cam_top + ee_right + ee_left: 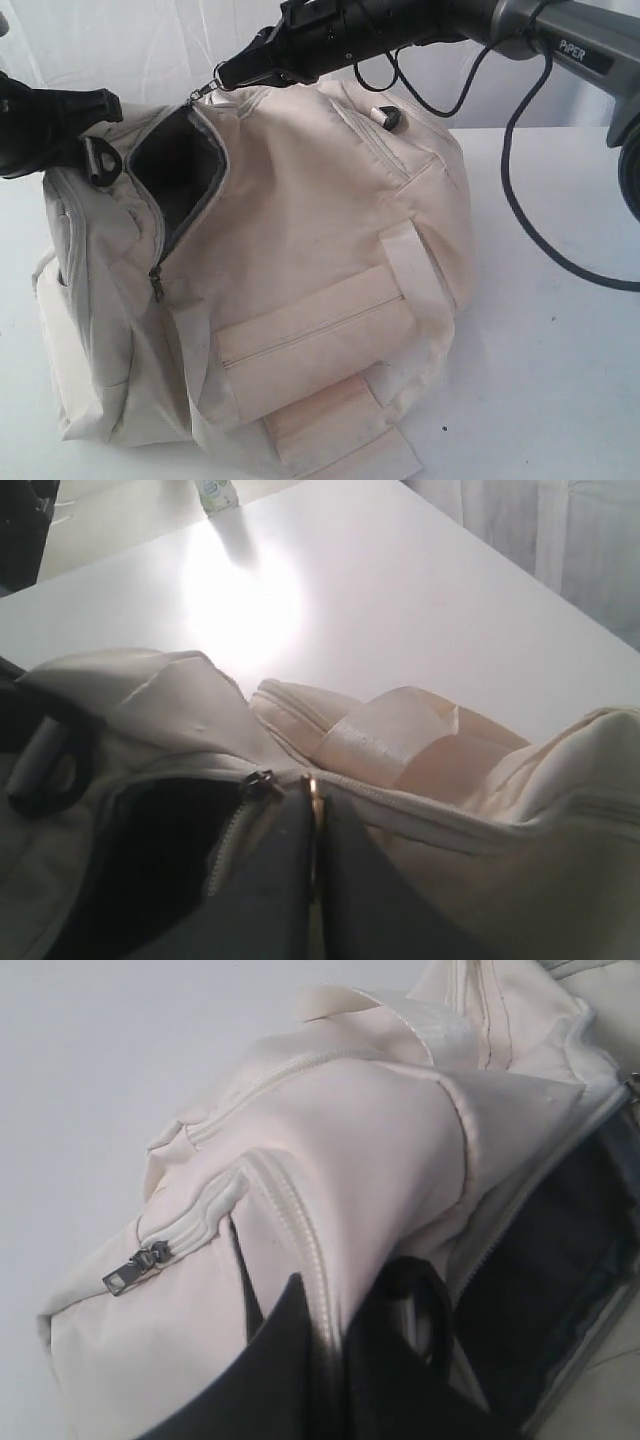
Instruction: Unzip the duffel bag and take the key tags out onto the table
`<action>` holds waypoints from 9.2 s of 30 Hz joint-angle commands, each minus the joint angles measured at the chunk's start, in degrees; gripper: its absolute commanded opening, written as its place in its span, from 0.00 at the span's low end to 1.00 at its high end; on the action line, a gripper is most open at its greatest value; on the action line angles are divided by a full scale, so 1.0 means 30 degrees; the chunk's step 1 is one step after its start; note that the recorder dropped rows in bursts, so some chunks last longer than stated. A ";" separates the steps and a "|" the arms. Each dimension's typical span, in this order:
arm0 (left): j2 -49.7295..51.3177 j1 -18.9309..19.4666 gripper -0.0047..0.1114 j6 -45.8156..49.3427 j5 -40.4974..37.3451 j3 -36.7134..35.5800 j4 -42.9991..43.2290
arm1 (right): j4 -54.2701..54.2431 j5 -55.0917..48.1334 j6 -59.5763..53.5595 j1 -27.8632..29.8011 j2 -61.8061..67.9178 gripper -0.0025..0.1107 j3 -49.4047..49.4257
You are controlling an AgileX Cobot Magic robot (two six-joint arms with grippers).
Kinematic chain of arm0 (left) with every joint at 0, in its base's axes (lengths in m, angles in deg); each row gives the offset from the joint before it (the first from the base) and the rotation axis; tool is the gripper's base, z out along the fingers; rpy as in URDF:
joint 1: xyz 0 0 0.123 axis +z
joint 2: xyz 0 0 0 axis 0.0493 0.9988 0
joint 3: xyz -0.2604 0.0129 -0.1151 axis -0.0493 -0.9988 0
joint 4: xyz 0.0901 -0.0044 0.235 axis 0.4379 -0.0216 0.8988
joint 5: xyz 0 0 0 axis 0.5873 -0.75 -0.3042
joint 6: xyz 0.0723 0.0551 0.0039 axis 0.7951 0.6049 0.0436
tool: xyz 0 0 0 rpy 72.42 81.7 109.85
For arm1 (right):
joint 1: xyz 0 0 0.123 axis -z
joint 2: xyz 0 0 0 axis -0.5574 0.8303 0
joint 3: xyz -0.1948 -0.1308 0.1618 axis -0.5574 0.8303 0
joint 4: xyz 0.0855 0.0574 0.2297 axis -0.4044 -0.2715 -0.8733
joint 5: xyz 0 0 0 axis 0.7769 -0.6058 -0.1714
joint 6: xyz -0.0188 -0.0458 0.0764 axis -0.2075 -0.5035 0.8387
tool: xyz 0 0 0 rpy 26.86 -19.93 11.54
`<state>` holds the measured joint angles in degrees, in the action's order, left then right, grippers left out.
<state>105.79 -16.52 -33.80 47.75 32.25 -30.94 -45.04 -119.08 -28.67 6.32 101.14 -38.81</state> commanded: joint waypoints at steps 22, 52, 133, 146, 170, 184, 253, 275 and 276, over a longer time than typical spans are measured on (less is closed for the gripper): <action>-0.0290 0.0130 0.04 0.0027 -0.0862 0.0039 0.0711 | -0.0785 0.4341 -0.0078 0.1980 0.2117 0.02 -0.1551; -0.0290 0.0130 0.04 -0.0316 -0.0915 0.0039 0.0710 | 0.2949 0.7295 0.1566 0.2051 0.2303 0.04 -0.1965; 0.3666 -0.1012 0.62 2.1729 -0.2656 0.7871 -1.4232 | 0.2391 -0.2676 0.1480 0.5545 -1.0789 0.02 1.3668; 0.5772 -0.0972 0.69 1.3828 -0.4094 0.8345 -0.7840 | 0.1910 -0.3097 0.1397 0.5545 -1.0789 0.02 1.3668; 0.8278 -0.0972 0.56 1.4043 -0.2485 0.8345 -0.9691 | 0.1837 -0.3098 0.1256 0.5545 -1.0789 0.02 1.3668; 0.6955 -0.0972 0.04 1.4043 -0.2599 0.8345 -0.9647 | 0.1837 -0.3098 0.1215 0.5545 -1.0789 0.02 1.3668; 0.5693 -0.0972 0.04 1.7180 -0.8045 0.8345 -0.9678 | 0.6702 0.4481 -0.0796 0.0212 0.2540 0.67 -0.2387; 0.5693 -0.0972 0.04 1.7674 -0.7934 0.8345 -0.9806 | 0.6554 0.3954 -0.4107 0.0212 0.2700 0.74 -0.2387; 0.5693 -0.0972 0.04 1.7674 -0.7934 0.8345 -0.9806 | 0.6554 0.3954 -0.3899 0.0212 0.2700 0.74 -0.2387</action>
<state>123.86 -19.24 18.88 25.24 57.00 -59.37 -24.89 -106.88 -41.27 6.74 109.22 -45.72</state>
